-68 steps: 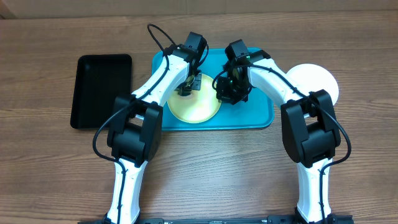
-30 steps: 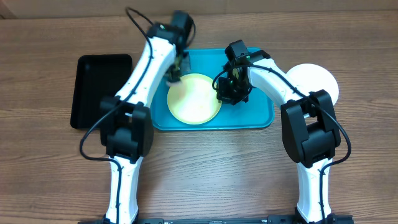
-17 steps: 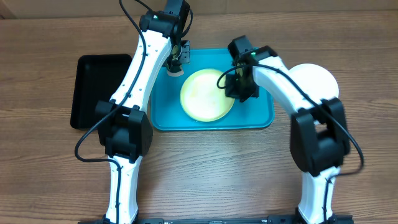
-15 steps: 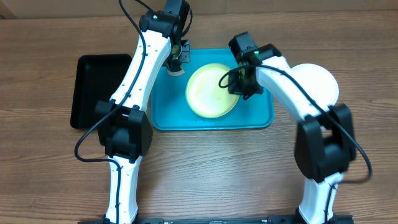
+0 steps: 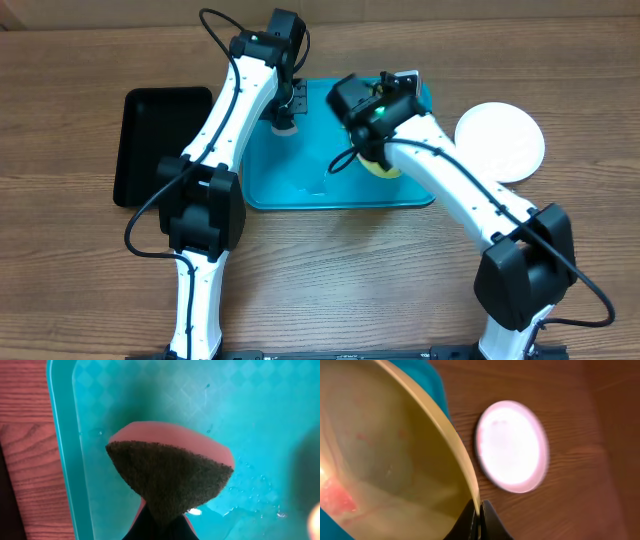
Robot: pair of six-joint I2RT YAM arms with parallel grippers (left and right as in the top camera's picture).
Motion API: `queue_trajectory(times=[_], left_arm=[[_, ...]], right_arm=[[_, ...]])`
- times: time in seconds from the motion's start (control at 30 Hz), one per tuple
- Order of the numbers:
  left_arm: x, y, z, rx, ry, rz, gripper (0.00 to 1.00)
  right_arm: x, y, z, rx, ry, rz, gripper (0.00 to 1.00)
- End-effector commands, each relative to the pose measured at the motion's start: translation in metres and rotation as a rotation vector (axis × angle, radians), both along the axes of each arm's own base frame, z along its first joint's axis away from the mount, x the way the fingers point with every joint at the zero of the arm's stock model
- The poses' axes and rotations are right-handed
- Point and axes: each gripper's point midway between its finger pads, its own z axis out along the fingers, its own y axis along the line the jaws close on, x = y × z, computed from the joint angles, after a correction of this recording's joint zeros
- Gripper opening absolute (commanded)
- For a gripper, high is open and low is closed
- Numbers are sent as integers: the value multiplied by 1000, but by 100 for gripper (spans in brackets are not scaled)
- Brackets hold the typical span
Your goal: Clean dirty plates on tray and stack at the side
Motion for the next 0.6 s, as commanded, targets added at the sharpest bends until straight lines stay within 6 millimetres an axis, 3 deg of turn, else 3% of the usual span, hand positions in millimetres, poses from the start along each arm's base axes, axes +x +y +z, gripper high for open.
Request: queue_trajectory(times=[0.0, 0.27, 0.43, 0.57], left_arm=[[-1, -5, -6, -6, 11, -24, 4], [0, -9, -6, -23, 8, -27, 4], [1, -11, -5, -34, 3, -29, 4], [1, -11, -5, -34, 3, -29, 4]], right_arm=[[2, -6, 46, -141, -258, -58, 4], [-16, 8, 70, -235, -371, -23, 4], [-18, 7, 66, -201, -371, -47, 4], [-20, 1, 48, -103, -318, -117, 4]])
